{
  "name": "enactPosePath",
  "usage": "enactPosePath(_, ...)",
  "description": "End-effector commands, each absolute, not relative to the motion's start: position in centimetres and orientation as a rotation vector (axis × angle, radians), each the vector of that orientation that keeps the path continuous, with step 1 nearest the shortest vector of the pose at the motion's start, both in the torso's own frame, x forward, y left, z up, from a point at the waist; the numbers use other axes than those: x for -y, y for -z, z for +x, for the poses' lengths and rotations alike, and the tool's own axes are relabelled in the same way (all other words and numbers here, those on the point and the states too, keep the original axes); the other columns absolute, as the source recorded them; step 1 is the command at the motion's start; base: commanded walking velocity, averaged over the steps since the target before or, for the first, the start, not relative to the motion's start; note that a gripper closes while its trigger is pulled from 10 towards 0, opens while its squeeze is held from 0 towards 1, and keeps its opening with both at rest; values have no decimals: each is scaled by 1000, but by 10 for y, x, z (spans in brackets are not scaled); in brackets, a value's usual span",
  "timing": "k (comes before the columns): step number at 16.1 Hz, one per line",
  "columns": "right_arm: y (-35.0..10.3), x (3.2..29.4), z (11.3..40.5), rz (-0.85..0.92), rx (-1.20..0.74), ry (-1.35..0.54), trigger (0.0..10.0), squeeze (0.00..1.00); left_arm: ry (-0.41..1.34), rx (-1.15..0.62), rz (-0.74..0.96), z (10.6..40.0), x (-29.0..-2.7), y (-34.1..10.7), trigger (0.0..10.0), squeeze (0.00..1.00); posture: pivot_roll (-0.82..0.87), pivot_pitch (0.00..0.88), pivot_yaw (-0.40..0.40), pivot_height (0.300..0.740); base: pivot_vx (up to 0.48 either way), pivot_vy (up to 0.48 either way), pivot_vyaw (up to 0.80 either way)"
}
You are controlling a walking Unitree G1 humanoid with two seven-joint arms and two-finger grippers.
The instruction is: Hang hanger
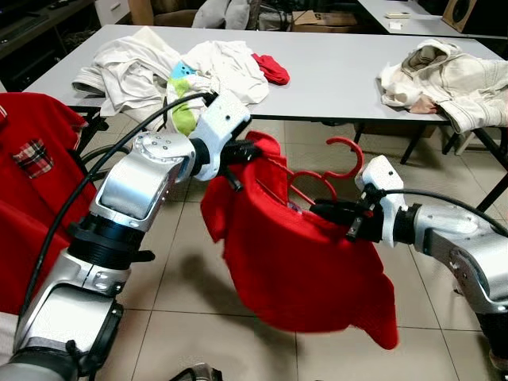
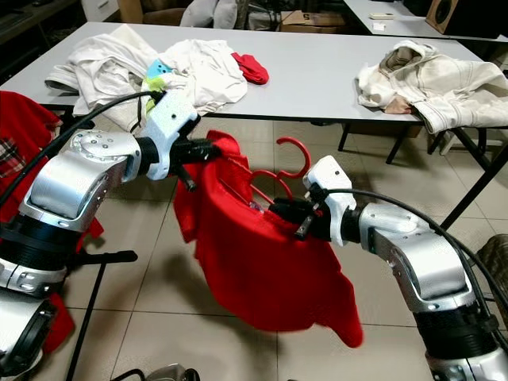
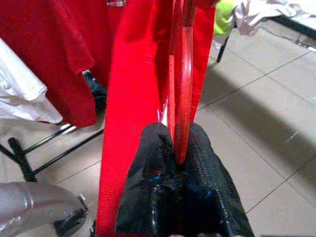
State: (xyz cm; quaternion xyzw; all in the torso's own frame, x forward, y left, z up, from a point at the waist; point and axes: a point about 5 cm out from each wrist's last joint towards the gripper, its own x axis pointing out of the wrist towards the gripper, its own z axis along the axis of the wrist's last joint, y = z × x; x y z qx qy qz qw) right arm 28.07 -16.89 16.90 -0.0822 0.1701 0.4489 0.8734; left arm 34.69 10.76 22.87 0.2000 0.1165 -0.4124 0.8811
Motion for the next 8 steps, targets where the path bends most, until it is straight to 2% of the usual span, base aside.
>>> enactPosePath(1, -179, 166, 280, -182, -310, -953, 0, 0, 856, -212, 429, 349, -106, -235, 0, 0, -97, 0, 20, 740, 0, 0, 0)
enactPosePath(4, -175, 161, 279, -177, -318, -963, 0, 0, 933, -161, 333, 344, -91, -247, 0, 0, -93, 0, 16, 740, 0, 0, 0)
enactPosePath(8, -173, 158, 278, -174, -324, -969, 0, 0, 1024, -150, 327, 338, -83, -250, 0, 0, -93, 0, 19, 740, 0, 0, 0)
